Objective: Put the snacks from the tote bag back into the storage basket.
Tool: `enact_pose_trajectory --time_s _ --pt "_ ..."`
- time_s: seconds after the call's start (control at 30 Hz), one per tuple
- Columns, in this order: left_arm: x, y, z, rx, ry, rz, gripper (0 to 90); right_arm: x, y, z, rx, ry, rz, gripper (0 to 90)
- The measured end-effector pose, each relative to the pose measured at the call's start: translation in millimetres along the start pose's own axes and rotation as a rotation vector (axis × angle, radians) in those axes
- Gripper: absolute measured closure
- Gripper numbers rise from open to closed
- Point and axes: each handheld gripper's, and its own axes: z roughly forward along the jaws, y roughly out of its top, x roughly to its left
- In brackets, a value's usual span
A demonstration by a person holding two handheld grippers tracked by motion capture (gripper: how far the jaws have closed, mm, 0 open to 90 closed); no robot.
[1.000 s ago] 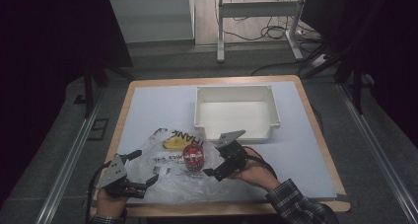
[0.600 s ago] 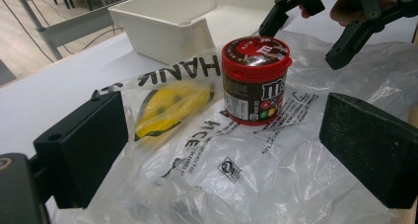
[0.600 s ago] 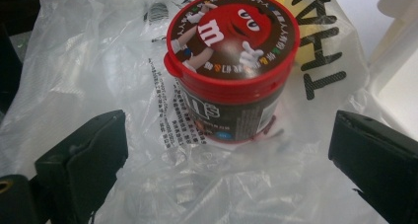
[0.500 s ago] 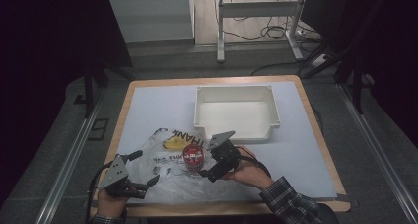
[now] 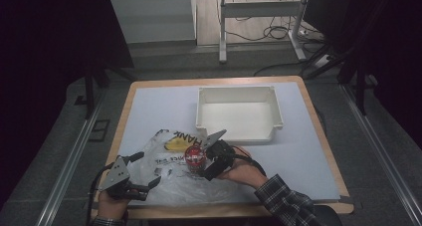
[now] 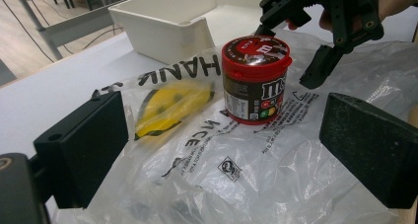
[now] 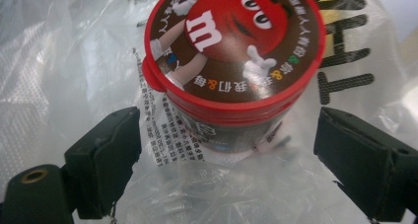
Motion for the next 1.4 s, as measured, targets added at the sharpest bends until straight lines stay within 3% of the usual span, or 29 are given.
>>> enact_pose_trajectory --time_s 0.2,0.6,1.4 --pt "-0.1 -0.1 -0.1 0.001 0.001 0.0 4.4 -0.9 6.1 7.1 0.028 0.015 -0.004 14.5" --pt "0.5 -0.5 -1.2 0.001 0.006 0.001 4.4 2.4 17.3 20.5 0.104 -0.035 -0.076 22.8" --pt "0.7 -0.9 -1.5 0.001 0.009 0.002 4.5 2.7 50.8 34.5 0.253 -0.025 -0.12 23.2"
